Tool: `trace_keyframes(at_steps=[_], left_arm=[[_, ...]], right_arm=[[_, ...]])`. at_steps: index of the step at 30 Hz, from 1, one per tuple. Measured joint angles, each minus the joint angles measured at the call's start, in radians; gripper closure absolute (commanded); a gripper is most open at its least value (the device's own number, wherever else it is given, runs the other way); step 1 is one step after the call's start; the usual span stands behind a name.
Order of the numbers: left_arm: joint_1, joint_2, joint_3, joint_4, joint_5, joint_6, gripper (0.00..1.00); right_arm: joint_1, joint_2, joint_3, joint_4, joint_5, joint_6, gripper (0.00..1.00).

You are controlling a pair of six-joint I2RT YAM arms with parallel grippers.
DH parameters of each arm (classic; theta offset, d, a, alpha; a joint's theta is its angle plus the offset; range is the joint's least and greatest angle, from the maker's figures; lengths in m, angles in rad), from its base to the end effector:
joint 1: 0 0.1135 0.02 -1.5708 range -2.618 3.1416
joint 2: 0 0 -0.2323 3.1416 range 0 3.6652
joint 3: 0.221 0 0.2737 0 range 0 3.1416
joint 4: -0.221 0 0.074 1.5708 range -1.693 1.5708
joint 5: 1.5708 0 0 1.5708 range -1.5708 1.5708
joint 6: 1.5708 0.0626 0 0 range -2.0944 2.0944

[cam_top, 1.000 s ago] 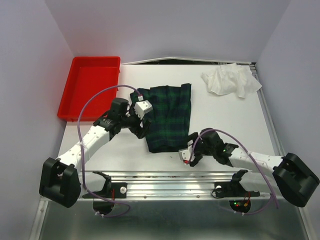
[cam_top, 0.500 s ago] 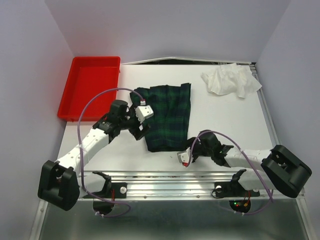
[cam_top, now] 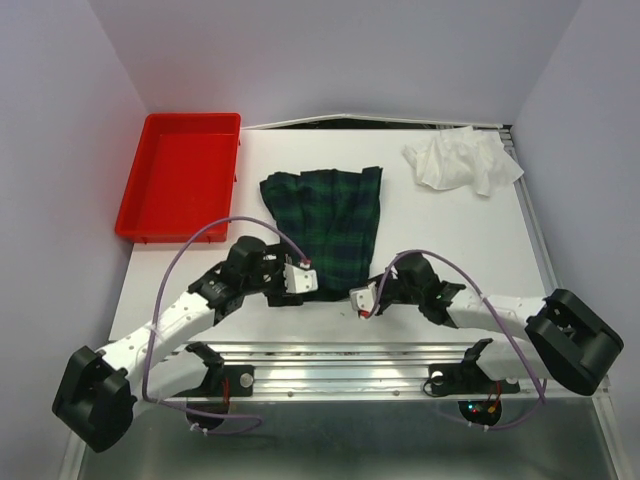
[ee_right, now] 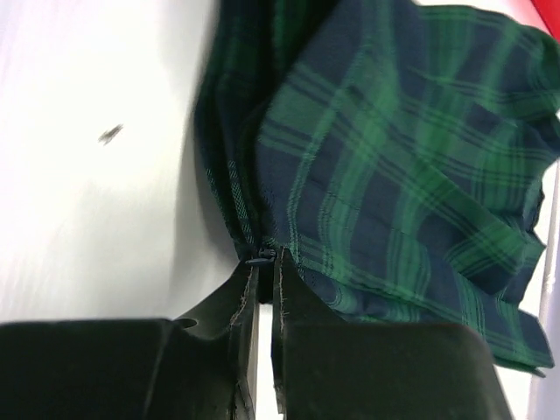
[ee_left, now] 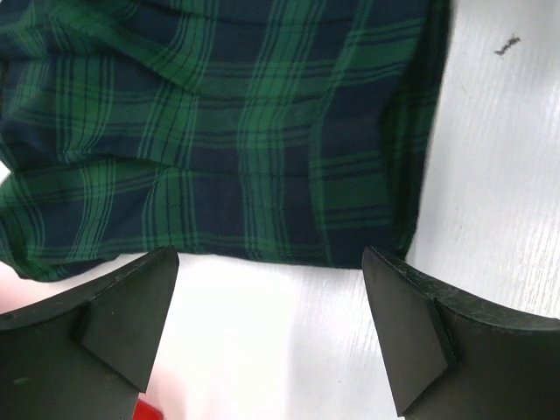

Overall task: Fold and stack the skirts
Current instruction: Fold the skirt

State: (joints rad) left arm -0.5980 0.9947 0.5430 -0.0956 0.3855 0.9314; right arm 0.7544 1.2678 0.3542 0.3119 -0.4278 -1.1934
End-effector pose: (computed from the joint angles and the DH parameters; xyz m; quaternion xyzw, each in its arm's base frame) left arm 0.2121 -0.1729 0.1770 0.6601 0.5525 -0.0850 0.5017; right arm 0.1784 0.2033 0.0863 -0.7708 0.4043 0.0842 0.4852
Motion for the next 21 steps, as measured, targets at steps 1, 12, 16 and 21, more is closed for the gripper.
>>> trace_keyframes(at_steps=[1, 12, 16, 21], left_arm=[[-0.009, -0.02, -0.016, 0.004, -0.003, 0.01, 0.02], [-0.143, -0.174, -0.209, 0.206, -0.084, 0.08, 0.02], [-0.16, -0.09, -0.187, 0.234, -0.109, 0.029, 0.01], [-0.161, -0.017, -0.119, 0.227, -0.089, -0.016, 0.02]], right_arm=[[0.0, 0.0, 0.021, -0.005, 0.0, 0.034, 0.99], [0.0, 0.002, 0.164, -0.011, 0.031, 0.391, 0.99], [0.0, 0.002, 0.164, -0.012, 0.037, 0.431, 0.99], [0.0, 0.002, 0.164, -0.011, 0.041, 0.448, 0.99]])
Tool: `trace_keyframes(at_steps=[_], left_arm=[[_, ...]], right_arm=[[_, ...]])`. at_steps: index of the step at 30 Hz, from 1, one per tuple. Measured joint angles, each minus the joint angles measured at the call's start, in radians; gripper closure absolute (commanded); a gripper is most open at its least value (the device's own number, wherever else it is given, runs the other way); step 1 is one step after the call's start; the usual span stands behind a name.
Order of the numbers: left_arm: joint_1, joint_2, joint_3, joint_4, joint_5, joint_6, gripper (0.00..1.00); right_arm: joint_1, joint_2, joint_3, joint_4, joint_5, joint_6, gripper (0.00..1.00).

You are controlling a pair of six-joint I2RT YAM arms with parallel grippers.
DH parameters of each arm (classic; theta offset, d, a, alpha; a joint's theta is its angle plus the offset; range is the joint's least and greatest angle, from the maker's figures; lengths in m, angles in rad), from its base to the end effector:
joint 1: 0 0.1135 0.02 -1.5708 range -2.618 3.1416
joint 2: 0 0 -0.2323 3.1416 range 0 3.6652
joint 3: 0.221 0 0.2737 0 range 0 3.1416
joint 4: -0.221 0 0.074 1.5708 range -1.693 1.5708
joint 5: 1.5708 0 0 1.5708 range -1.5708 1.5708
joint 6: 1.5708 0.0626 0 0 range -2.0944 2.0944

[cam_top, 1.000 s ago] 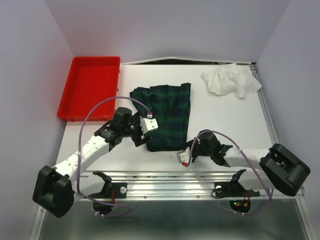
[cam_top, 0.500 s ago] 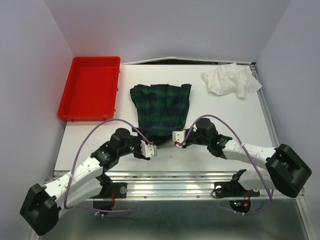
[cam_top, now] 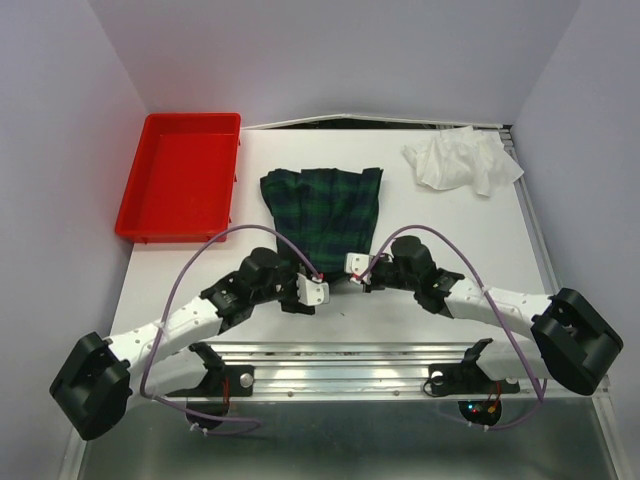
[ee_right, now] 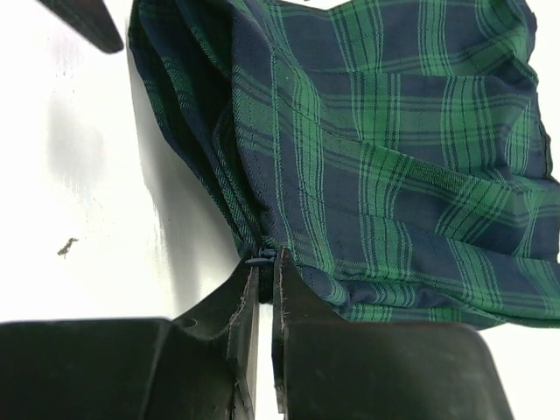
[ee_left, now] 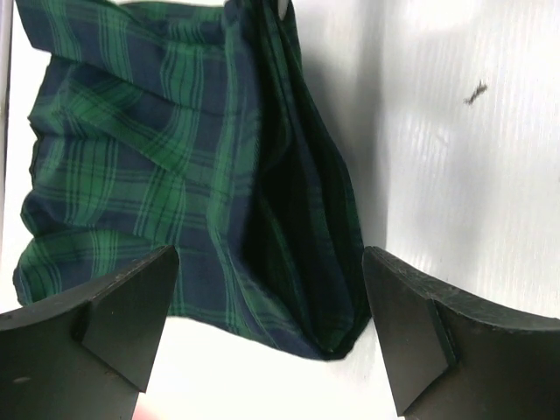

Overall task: Fold and stack the skirts
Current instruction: Fold the skirt

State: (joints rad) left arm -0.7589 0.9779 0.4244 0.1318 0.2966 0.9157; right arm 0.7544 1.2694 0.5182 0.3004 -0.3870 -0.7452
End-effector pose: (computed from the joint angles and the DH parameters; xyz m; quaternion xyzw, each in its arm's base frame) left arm 0.1841 -0.1998 0.1620 0.6705 0.4962 -0.0816 0.5456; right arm 0.2068 0.2267 0.1394 -0.6414 0.5389 0.1653 0.5205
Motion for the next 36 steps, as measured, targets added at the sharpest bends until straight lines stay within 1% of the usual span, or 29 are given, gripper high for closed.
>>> trace_keyframes(at_steps=[2, 4, 7, 10, 13, 14, 17, 22, 30, 31, 32, 34, 35, 36], left_arm=[[-0.011, 0.021, 0.023, -0.002, 0.006, -0.002, 0.02], [-0.033, 0.055, 0.041, -0.001, 0.002, -0.002, 0.06], [-0.051, 0.114, 0.045, -0.014, -0.006, -0.002, 0.09], [-0.053, 0.14, 0.045, -0.037, -0.002, -0.002, 0.12], [-0.06, 0.15, 0.06, -0.052, 0.001, -0.014, 0.18], [-0.064, 0.16, 0.069, -0.054, -0.002, -0.023, 0.22], [-0.073, 0.206, 0.098, -0.046, -0.021, -0.058, 0.26], [-0.074, 0.234, 0.104, -0.01, -0.069, -0.109, 0.21], [-0.08, 0.236, 0.073, 0.122, -0.19, -0.139, 0.29], [-0.082, 0.237, 0.066, 0.132, -0.2, -0.138, 0.31], [-0.085, 0.238, 0.056, 0.149, -0.211, -0.135, 0.35], [-0.091, 0.242, 0.04, 0.171, -0.232, -0.123, 0.39], [-0.092, 0.247, 0.036, 0.18, -0.241, -0.117, 0.45], [-0.092, 0.249, 0.034, 0.189, -0.245, -0.113, 0.49]], right_arm=[[0.0, 0.0, 0.0, 0.0, 0.006, 0.015, 0.99], [0.0, 0.0, 0.006, -0.001, 0.014, 0.039, 0.99], [-0.005, 0.001, 0.022, 0.0, 0.021, 0.067, 0.99], [-0.007, 0.006, 0.04, 0.0, 0.03, 0.092, 0.99], [-0.013, 0.021, 0.055, -0.001, 0.038, 0.111, 0.99], [-0.015, 0.022, 0.057, -0.001, 0.04, 0.117, 0.99], [-0.018, 0.022, 0.059, -0.001, 0.044, 0.131, 0.99], [-0.023, 0.021, 0.059, 0.0, 0.042, 0.139, 0.99], [-0.028, 0.006, 0.059, 0.0, 0.028, 0.14, 0.99], [-0.028, 0.004, 0.059, 0.0, 0.028, 0.14, 0.99], [-0.028, 0.002, 0.059, 0.0, 0.028, 0.14, 0.99], [-0.028, -0.001, 0.059, 0.0, 0.028, 0.14, 0.99], [-0.028, -0.002, 0.059, -0.001, 0.027, 0.14, 0.99], [-0.028, -0.003, 0.059, -0.001, 0.027, 0.14, 0.99]])
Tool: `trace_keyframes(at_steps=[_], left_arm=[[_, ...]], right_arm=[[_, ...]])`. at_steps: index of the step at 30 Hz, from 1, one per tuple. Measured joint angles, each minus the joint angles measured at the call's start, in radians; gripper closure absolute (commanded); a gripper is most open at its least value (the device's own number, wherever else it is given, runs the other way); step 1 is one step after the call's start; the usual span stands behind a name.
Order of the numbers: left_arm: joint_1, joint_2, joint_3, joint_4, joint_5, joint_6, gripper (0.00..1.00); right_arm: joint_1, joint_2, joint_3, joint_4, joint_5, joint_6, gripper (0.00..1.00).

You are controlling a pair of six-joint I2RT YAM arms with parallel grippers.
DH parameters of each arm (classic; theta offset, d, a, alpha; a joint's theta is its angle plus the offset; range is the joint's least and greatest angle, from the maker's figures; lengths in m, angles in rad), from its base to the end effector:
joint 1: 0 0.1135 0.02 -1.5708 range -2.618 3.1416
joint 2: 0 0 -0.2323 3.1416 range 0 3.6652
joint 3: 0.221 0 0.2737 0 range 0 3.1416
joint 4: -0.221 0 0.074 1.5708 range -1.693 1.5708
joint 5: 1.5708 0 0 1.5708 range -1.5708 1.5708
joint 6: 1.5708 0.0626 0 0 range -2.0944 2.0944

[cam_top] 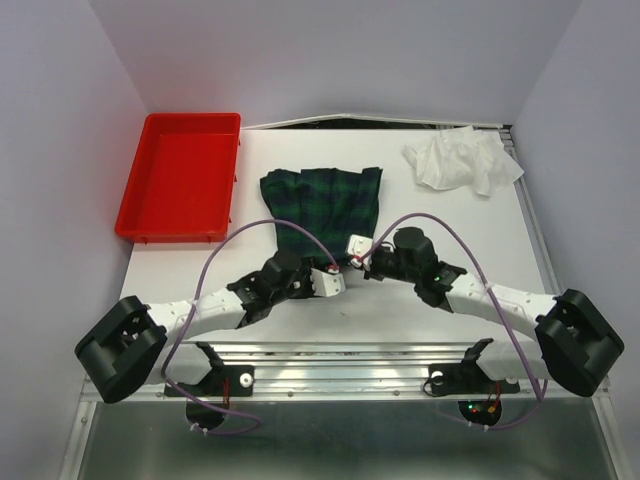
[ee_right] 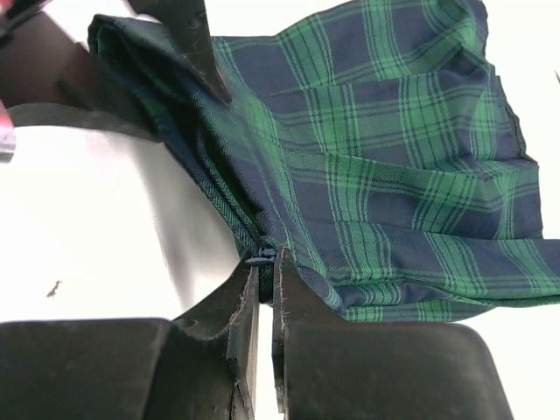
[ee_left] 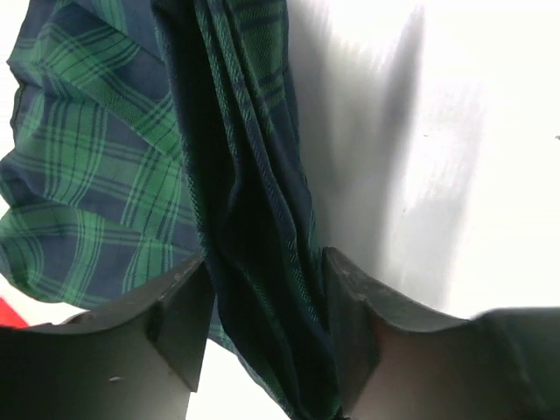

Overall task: Fold and stack the skirts
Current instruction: Fold the skirt

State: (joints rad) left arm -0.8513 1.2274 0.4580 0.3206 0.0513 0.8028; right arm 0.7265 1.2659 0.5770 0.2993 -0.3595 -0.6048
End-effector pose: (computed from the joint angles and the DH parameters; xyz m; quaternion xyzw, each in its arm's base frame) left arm 0.1942 -0.2265 0.1303 0.6322 0.5630 -0.0346 0.5312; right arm 0.2225 0.2272 0.1613 -0.5830 0.5813 0.1815 0.5378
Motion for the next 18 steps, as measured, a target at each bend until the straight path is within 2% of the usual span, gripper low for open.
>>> trace_keyframes(at_steps=[3, 4, 5, 6, 7, 8, 9, 10, 14, 18], left_arm=[[0.0, 0.002, -0.008, 0.026, -0.016, 0.011, 0.68], [0.0, 0.004, -0.009, 0.036, -0.022, 0.016, 0.79], [0.0, 0.006, -0.009, 0.042, -0.024, 0.016, 0.87], [0.0, 0.009, -0.009, 0.048, -0.027, 0.019, 0.96], [0.0, 0.01, -0.009, 0.05, -0.028, 0.02, 1.0], [0.0, 0.011, -0.009, 0.05, -0.028, 0.022, 1.0], [0.0, 0.011, -0.009, 0.049, -0.029, 0.024, 1.0], [0.0, 0.011, -0.007, 0.04, -0.027, 0.024, 1.0], [0.0, 0.005, 0.024, -0.08, -0.018, 0.028, 1.0], [-0.016, -0.065, 0.08, -0.259, 0.0, 0.037, 1.0]], right_arm=[[0.0, -0.007, 0.0, 0.0, -0.001, 0.0, 0.99], [0.0, -0.01, 0.0, 0.0, -0.001, 0.0, 0.99], [0.0, -0.012, -0.001, 0.0, -0.001, 0.0, 0.99], [0.0, -0.013, -0.002, 0.001, -0.001, 0.0, 0.97], [0.0, -0.015, -0.003, 0.0, -0.001, 0.002, 0.88], [0.0, -0.016, -0.004, -0.001, 0.001, 0.006, 0.66], [0.0, -0.016, -0.004, -0.001, 0.001, 0.009, 0.52], [0.0, -0.016, -0.004, -0.002, 0.005, 0.023, 0.32], [-0.061, -0.017, 0.049, -0.078, 0.022, 0.065, 0.19], [-0.274, -0.017, 0.219, -0.22, -0.003, 0.084, 0.06]])
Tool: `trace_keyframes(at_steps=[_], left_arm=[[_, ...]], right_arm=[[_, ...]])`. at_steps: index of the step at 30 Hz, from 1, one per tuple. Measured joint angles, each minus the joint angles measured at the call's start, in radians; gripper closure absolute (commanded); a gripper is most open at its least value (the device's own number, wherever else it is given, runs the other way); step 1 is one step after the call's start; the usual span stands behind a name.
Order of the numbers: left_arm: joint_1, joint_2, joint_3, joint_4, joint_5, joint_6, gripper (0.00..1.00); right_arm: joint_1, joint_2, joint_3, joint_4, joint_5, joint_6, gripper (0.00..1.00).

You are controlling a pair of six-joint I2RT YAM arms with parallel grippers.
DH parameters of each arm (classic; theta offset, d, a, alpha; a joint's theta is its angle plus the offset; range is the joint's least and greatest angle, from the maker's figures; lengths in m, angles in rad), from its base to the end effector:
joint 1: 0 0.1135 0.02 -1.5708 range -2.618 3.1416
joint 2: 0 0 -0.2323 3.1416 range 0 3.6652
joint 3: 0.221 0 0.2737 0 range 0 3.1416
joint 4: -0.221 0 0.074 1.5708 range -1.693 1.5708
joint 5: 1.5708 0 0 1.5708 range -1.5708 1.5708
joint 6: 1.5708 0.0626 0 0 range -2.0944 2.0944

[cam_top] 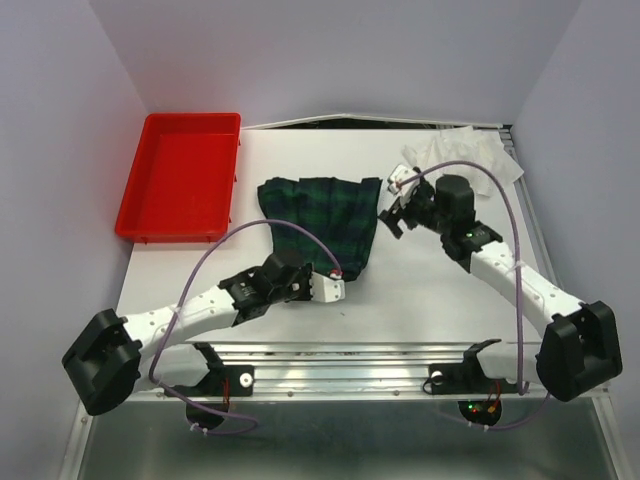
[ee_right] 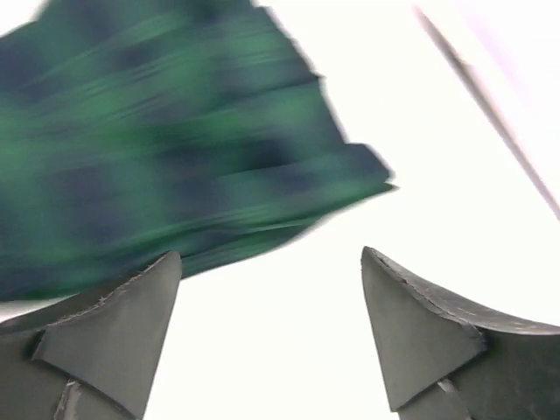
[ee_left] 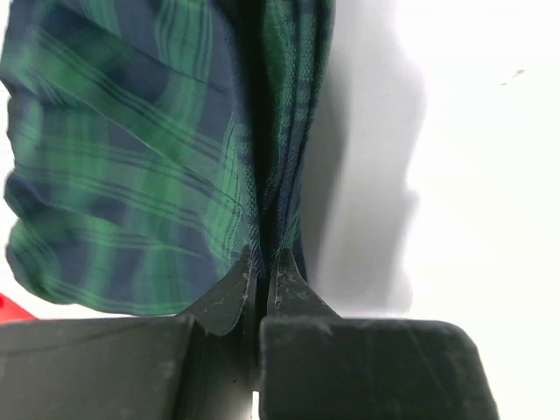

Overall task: Fold and stack the skirts
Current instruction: Fold the skirt

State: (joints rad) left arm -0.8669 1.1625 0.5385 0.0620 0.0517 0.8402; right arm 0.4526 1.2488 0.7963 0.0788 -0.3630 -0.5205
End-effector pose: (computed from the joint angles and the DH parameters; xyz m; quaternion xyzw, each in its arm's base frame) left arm 0.1885 -0.2270 0.1466 0.6678 0.5658 -0.0291 0.4828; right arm 0.2927 0.1670 0.2227 -0.4698 0.6707 0.1302 0.5589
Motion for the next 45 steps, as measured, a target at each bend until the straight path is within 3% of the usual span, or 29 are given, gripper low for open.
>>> trace_keyframes(at_steps=[4, 6, 10, 12, 16, 20, 25, 35, 45], left_arm=[[-0.077, -0.048, 0.072, -0.156, 0.021, -0.005, 1.0], [-0.122, -0.035, 0.116, -0.234, 0.044, -0.017, 1.0], [-0.147, 0.003, 0.184, -0.343, 0.095, -0.061, 1.0], [-0.148, 0.015, 0.209, -0.385, 0.114, -0.079, 1.0], [-0.148, 0.037, 0.258, -0.451, 0.138, -0.114, 1.0], [-0.148, 0.064, 0.309, -0.486, 0.154, -0.142, 1.0], [-0.148, 0.095, 0.381, -0.542, 0.154, -0.15, 1.0], [-0.142, 0.108, 0.509, -0.605, 0.072, -0.124, 1.0], [-0.051, 0.153, 0.501, -0.544, 0.003, -0.054, 1.0]], right_arm=[[-0.082, 0.036, 0.181, -0.104, -0.003, 0.023, 0.06], [-0.082, 0.138, 0.331, -0.175, -0.038, 0.045, 0.1], [-0.08, 0.37, 0.578, -0.313, -0.17, 0.14, 0.35], [-0.08, 0.488, 0.686, -0.374, -0.249, 0.18, 0.43], [-0.079, 0.744, 0.826, -0.467, -0.417, 0.273, 0.49], [-0.06, 0.867, 0.768, -0.524, -0.461, 0.329, 0.53], [-0.014, 0.901, 0.704, -0.533, -0.491, 0.366, 0.54], [0.08, 0.846, 0.566, -0.429, -0.539, 0.394, 0.54], [0.118, 0.746, 0.422, -0.415, -0.547, 0.398, 0.5]])
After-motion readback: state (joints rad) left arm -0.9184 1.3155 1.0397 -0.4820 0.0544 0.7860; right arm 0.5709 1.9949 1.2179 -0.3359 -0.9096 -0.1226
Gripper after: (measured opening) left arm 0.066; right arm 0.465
